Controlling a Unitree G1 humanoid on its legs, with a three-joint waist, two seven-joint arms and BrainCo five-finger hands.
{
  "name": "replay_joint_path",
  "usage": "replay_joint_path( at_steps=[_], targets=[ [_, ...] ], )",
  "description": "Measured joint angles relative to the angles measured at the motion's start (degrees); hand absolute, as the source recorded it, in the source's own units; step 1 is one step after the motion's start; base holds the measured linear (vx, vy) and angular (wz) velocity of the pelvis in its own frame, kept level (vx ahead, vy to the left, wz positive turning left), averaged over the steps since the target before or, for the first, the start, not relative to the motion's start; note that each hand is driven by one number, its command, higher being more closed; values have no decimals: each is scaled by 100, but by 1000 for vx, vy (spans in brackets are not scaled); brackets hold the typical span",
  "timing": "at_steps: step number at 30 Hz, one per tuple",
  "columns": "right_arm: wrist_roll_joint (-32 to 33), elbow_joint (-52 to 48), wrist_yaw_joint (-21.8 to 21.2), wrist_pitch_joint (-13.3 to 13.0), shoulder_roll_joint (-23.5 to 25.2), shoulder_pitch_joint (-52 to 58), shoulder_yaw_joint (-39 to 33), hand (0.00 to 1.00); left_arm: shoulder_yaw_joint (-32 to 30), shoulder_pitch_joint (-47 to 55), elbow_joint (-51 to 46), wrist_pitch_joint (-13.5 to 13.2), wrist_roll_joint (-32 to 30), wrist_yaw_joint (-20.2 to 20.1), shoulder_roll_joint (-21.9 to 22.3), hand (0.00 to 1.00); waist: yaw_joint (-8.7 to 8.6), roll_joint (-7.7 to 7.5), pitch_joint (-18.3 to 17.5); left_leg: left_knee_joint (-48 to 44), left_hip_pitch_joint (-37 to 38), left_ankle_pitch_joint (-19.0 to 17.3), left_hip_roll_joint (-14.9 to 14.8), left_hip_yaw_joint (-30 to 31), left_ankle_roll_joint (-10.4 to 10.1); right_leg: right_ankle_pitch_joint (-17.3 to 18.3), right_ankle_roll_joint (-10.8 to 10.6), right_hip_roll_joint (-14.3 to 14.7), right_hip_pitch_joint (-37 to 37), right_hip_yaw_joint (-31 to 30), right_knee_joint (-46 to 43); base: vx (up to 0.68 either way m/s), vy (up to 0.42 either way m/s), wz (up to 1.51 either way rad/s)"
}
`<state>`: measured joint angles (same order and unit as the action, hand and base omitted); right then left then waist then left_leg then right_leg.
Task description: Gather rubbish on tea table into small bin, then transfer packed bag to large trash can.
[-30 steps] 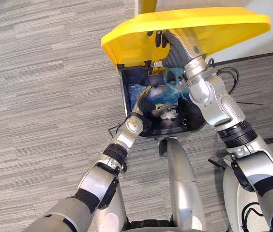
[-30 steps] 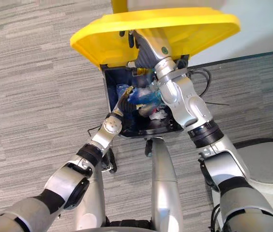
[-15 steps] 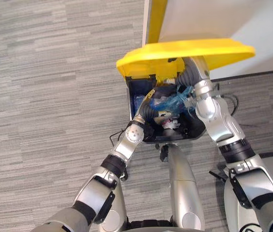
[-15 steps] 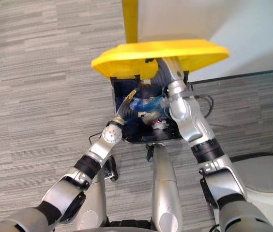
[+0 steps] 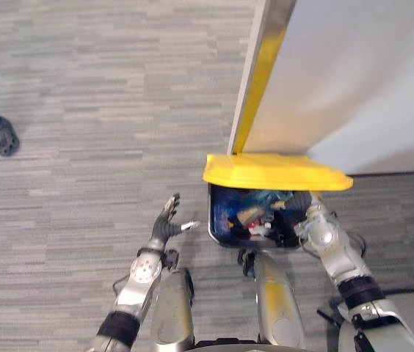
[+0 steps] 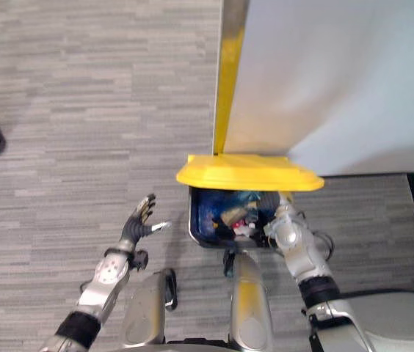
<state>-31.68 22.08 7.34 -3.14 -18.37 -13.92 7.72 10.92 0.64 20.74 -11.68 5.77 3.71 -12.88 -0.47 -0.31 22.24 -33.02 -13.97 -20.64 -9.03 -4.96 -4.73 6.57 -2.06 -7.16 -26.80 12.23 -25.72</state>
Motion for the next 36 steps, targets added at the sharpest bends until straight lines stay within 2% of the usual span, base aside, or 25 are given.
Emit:
replay_joint_path(
  at_steps=[4, 6, 11, 15, 19, 21, 22, 23, 25, 26, 28, 29, 30, 31, 32, 33, 34, 35, 36],
  targets=[
    [-70, 303, -132, -83, 396, 447, 3, 0, -284, 370, 859, 21, -216, -63, 116, 0, 120, -42, -322, 484, 413, 124, 11, 13, -6, -40, -47, 22, 381, 67, 338, 37, -4, 6],
    [-79, 484, -150, -88, 510, 573, 4, 0, -485, 420, 1258, 62, -452, -104, 154, 0, 124, -59, -423, 632, 543, 190, 14, 38, -72, -45, -63, 25, 517, 122, 434, 50, 11, 10],
    [-117, 826, -156, -97, 697, 732, 4, 0, -1045, 484, 2313, 243, -903, -79, 175, 0, 122, -111, -580, 872, 889, 242, 24, 34, -87, -22, -98, 42, 800, 149, 525, 45, 21, 2],
    [-114, 935, -163, -97, 743, 880, 3, 0, -1082, 502, 2602, 254, -1069, 14, 179, 0, 126, -146, -678, 888, 1071, 246, 58, -18, -79, -18, -103, 52, 945, 110, 530, 22, 36, -7],
    [1, 1072, -241, -100, 844, 1001, 1, 0, -1176, 497, 2616, 256, -1095, 29, 195, 0, 119, -248, -738, 784, 1185, 207, 86, -186, -23, -68, -175, 73, 965, -80, 454, -52, 12, -19],
    [219, 1070, -253, -104, 898, 1224, -72, 0, -1194, 491, 2618, 254, -1093, 30, 197, 0, 67, -307, -731, 554, 1121, 147, 102, -266, 65, -286, -547, 35, 917, -177, 417, -143, 26, -25],
    [417, 1047, -254, -103, 938, 1330, -142, 0, -1306, 493, 2636, 252, -1092, 28, 225, 0, 35, -314, -770, 585, 1040, 219, -12, -371, 148, -569, -830, 153, 895, -335, 674, -219, -23, -35],
    [657, 1011, -257, -107, 990, 1415, -185, 0, -1402, 494, 2697, 247, -1089, 52, 282, 0, -13, -252, -751, 630, 945, 346, -93, -448, 172, -285, -306, 82, 604, -364, -523, -227, -56, -20],
    [920, 1013, -256, -124, 1155, 1841, -376, 0, -1400, 538, 2711, 276, -1089, 96, 214, 0, -122, -394, -845, 722, 925, 486, -91, -386, 148, -54, -177, -69, 604, -394, -2294, -212, -86, 5],
    [1050, 1018, -262, -140, 1214, 2037, -416, 0, -1409, 598, 2697, 277, -1089, 147, 197, 0, -90, -483, -909, 745, 910, 541, -88, -388, 104, -54, -182, -123, 779, -461, -2722, -171, -138, -6],
    [1285, 1042, -261, -141, 1346, 2284, -698, 0, -1507, 605, 2688, 370, -1075, 171, 240, 0, -71, -648, -1004, 833, 694, 654, -94, -419, 7, 278, -362, -17, 971, -538, -2327, -176, -157, -22],
    [1333, 1072, -254, -136, 1358, 2324, -793, 0, -1548, 595, 2687, 400, -1075, 169, 331, 0, -67, -562, -1011, 953, 686, 745, -124, -412, -16, 284, -371, 104, 1051, -547, -2028, -162, -92, -42],
    [1456, 1143, -247, -136, 1342, 2353, -957, 0, -1569, 605, 2683, 400, -1075, 169, 519, 0, -23, -442, -1042, 1408, 802, 1013, -147, -432, 22, 368, -369, 296, 1266, -624, -1326, -152, -104, -56],
    [1613, 1325, -233, -148, 1344, 2330, -1024, 0, -1610, 623, 2655, 391, -1073, 168, 601, 0, -23, -453, -1065, 1679, 832, 1237, -152, -642, -58, 621, -233, 285, 1386, -657, -870, -148, -183, -63],
    [1757, 1552, -229, -140, 1324, 2271, -1028, 0, -1617, 608, 2667, 405, -1053, 171, 605, 0, -30, -558, -1118, 1704, 837, 1289, -55, -688, -73, 865, 19, 260, 1509, -751, -490, -147, -199, -45],
    [1823, 1717, -231, -133, 1289, 2233, -1051, 0, -1619, 577, 2696, 407, -1042, 173, 627, 0, -30, -490, -1079, 1690, 836, 1308, -59, -722, -104, 900, 137, 319, 1560, -780, -329, -104, -122, -28],
    [1917, 1941, -230, -97, 1272, 2191, -1199, 0, -1627, 533, 2716, 416, -1040, 169, 645, 0, -43, -320, -1121, 1761, 840, 1356, -119, -675, -152, 801, 137, 429, 1597, -749, -158, -134, -62, -21],
    [2023, 2065, -234, -69, 1248, 2267, -1273, 0, -1708, 528, 2721, 399, -1032, 172, 638, 0, -48, -232, -1174, 1930, 892, 1439, -117, -622, -190, 747, 160, 475, 1650, -743, -67, -153, -71, -10],
    [2053, 2115, -240, -67, 1220, 2310, -1286, 0, -1771, 520, 2746, 399, -1032, 172, 639, 0, -51, -238, -1186, 2014, 931, 1461, -124, -608, -215, 729, 151, 505, 1673, -743, -7, -135, -79, -8]
  ],
)
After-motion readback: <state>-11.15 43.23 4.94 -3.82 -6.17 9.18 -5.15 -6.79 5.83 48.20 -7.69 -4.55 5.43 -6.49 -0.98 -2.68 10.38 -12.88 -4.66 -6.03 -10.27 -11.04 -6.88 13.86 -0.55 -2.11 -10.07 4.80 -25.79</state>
